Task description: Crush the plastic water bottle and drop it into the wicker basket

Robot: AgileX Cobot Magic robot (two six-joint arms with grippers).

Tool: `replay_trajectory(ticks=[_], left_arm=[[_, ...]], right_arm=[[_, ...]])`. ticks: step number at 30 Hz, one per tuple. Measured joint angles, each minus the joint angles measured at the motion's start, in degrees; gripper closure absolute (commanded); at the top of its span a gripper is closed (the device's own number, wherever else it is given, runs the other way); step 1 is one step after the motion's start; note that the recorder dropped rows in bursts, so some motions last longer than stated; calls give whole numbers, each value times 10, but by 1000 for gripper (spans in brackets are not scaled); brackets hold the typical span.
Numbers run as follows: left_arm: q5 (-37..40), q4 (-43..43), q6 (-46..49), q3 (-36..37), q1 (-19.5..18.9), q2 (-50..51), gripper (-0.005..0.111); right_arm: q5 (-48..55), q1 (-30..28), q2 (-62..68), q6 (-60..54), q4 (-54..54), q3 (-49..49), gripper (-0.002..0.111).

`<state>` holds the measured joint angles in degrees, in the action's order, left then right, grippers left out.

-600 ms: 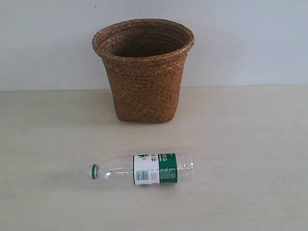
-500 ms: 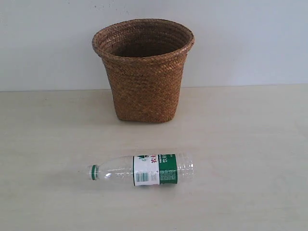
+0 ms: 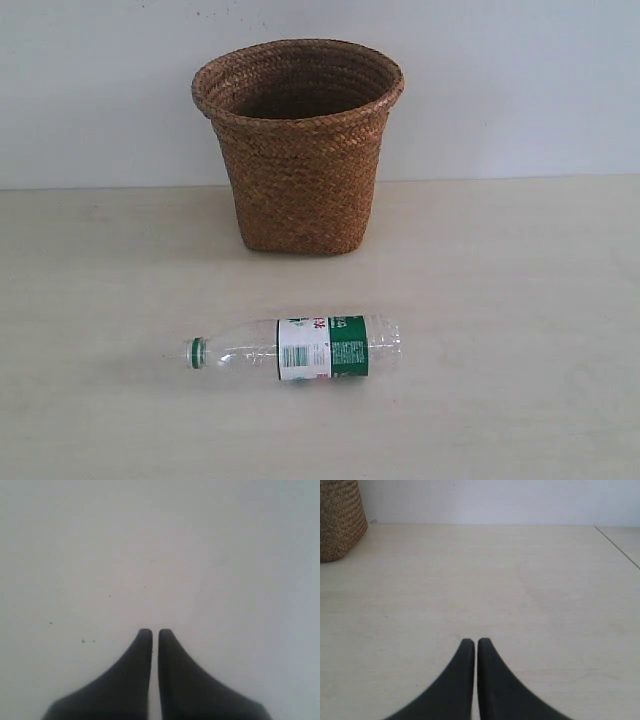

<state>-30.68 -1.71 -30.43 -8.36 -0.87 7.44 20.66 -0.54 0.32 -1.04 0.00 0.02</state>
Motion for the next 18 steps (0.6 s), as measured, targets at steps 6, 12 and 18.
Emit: replay_trajectory(ticks=[6,12,18], left_arm=[[-139,87,-12,-100,0,213,103],[8,246,-18,-245,0,423,103],[417,426,21,-400,46,589,103]], right_arm=[[0,0,0,0,0,0,108],[0,0,0,0,0,0,108],[0,0,0,0,0,0,108]])
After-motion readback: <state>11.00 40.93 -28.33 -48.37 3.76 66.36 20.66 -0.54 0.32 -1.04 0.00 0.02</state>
